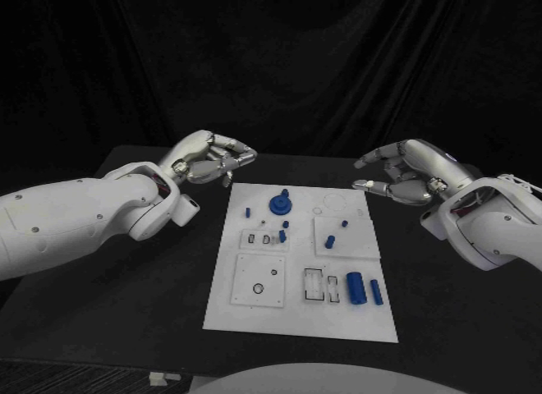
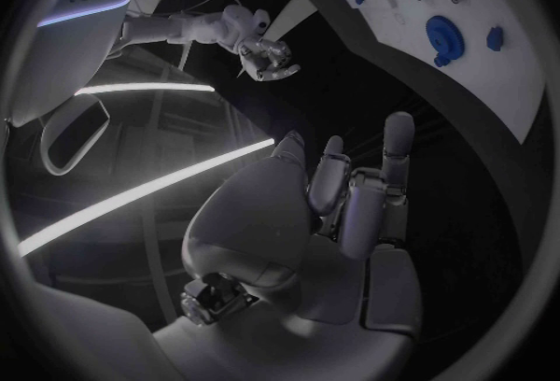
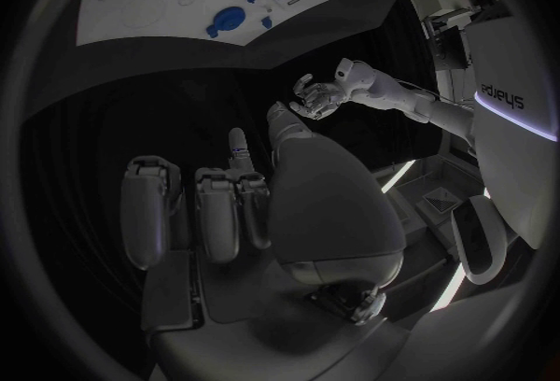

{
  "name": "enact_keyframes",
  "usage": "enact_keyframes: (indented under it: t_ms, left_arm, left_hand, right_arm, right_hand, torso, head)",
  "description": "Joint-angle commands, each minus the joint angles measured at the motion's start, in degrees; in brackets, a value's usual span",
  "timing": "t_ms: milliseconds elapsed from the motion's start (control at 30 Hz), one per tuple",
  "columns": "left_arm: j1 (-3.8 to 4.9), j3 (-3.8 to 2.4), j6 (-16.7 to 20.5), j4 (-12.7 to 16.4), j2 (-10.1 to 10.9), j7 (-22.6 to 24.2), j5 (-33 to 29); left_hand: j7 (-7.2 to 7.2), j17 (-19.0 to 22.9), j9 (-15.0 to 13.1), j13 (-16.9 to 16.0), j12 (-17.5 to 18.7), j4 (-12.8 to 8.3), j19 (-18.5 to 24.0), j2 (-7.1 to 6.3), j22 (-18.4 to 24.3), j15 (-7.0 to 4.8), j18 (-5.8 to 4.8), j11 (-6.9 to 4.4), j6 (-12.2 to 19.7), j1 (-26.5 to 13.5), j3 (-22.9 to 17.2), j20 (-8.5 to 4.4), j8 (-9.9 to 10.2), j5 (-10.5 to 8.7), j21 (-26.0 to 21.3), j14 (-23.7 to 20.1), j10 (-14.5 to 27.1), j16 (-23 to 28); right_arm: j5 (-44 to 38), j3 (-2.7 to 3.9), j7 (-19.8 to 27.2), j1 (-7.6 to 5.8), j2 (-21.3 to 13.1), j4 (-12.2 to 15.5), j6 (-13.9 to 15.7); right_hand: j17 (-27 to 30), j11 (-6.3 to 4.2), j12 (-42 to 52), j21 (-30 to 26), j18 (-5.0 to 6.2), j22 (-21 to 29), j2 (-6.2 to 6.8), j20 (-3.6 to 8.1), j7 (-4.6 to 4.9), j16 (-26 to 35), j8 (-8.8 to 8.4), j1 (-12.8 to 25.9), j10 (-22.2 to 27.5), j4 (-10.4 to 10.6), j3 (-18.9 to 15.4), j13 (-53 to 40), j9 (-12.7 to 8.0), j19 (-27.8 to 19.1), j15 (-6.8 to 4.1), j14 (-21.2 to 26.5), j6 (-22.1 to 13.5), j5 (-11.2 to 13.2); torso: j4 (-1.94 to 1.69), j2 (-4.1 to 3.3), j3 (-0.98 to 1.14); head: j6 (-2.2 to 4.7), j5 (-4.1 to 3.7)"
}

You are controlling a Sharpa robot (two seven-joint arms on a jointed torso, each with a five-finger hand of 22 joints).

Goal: Assemble the parts on the task board

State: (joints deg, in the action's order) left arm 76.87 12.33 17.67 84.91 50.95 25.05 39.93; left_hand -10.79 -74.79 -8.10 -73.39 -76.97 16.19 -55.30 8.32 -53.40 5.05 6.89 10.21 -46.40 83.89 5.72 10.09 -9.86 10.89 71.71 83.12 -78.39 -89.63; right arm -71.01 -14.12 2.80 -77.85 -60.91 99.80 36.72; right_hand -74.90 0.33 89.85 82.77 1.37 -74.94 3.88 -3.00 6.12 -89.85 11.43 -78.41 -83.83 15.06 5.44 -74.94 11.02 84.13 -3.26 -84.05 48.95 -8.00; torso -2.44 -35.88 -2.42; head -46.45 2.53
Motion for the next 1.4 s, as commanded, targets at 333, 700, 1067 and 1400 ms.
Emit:
enact_keyframes:
  t_ms: [333, 700, 1067, 1400]
  left_arm:
    - [1.28, -0.04, -13.1, -0.8, -5.2, -37.1, 23.6]
    - [1.19, -0.05, -18.7, -4.4, -12.3, -49.2, 25.0]
    - [0.84, -0.04, -18.8, -5.3, -15.3, -52.2, 29.1]
    - [-0.19, -0.04, -22.2, -5.1, -15.7, -55.3, 29.8]
  left_hand:
    - [4.0, -15.2, -7.2, -16.6, -13.0, 0.1, -28.7, 1.04, -31.3, -3.83, -5.39, -6.85, -9.7, -16.5, 5.8, -2.23, -6.3, -6.78, 16.7, 6.9, -11.6, -0.4]
    - [6.18, -15.2, -19.7, -16.6, -13.0, -0.1, -29.5, 0.96, -31.8, -6.02, -5.49, -8.99, -10.4, -20.2, 6.2, -4.48, -13.3, -6.69, 16.6, 6.9, -11.6, -0.4]
    - [9.0, -15.2, -41.0, -16.6, -13.0, -0.1, -30.5, 0.25, -32.5, -8.56, -5.66, -11.63, -10.0, -22.2, 5.8, -6.97, -23.8, -6.18, 16.5, 6.9, -11.6, -0.4]
    - [9.05, -15.2, -42.2, -16.6, -13.0, 0.0, -29.7, 0.52, -31.8, -8.72, -5.43, -11.75, -9.7, -23.0, 5.8, -7.17, -23.3, -6.22, 16.0, 6.9, -11.6, -0.4]
  right_arm:
    - [-5.4, -0.11, -3.0, 2.31, -0.6, -1.7, -2.0]
    - [-8.0, -0.11, -3.2, 3.76, -0.7, -2.4, -1.5]
    - [-8.2, -0.12, -3.2, 4.2, 0.0, -2.9, -2.1]
    - [-8.2, -0.12, -3.1, 4.65, 0.3, -3.3, -2.2]
  right_hand:
    - [-15.1, 0.63, 0.1, 0.1, 0.4, -12.7, -0.71, -0.57, 0.22, -0.2, 0.35, -0.9, -6.2, -0.7, 0.0, -15.1, -0.2, 2.4, 0.58, -5.9, 1.3, -2.6]
    - [-15.1, 0.68, 0.1, 0.1, 0.42, -12.7, -0.85, -0.61, 0.23, -0.2, 0.45, -0.8, -6.2, -0.7, -0.1, -15.1, -0.2, 2.4, 0.62, -5.9, 1.8, -3.4]
    - [-15.1, 0.74, 0.1, 0.0, 0.43, -12.7, -1.03, -0.64, 0.26, -0.2, 0.5, -0.7, -6.2, -0.7, -0.1, -15.1, -0.2, 2.4, 0.67, -5.9, 2.0, -3.8]
    - [-15.1, 0.77, 0.1, -0.2, 0.48, -12.6, -1.17, -0.7, 0.29, -0.2, 0.3, -0.9, -6.2, -0.9, 0.0, -15.1, -0.4, 2.3, 0.7, -5.9, 1.9, -4.5]
  torso:
    - [2.84, 1.84, 2.24]
    - [4.15, 1.64, 3.83]
    - [5.24, 1.31, 4.66]
    - [5.1, 1.75, 4.68]
  head:
    - [-1.22, 3.54]
    - [-3.55, 4.42]
    - [-3.55, 5.62]
    - [-3.55, 5.99]
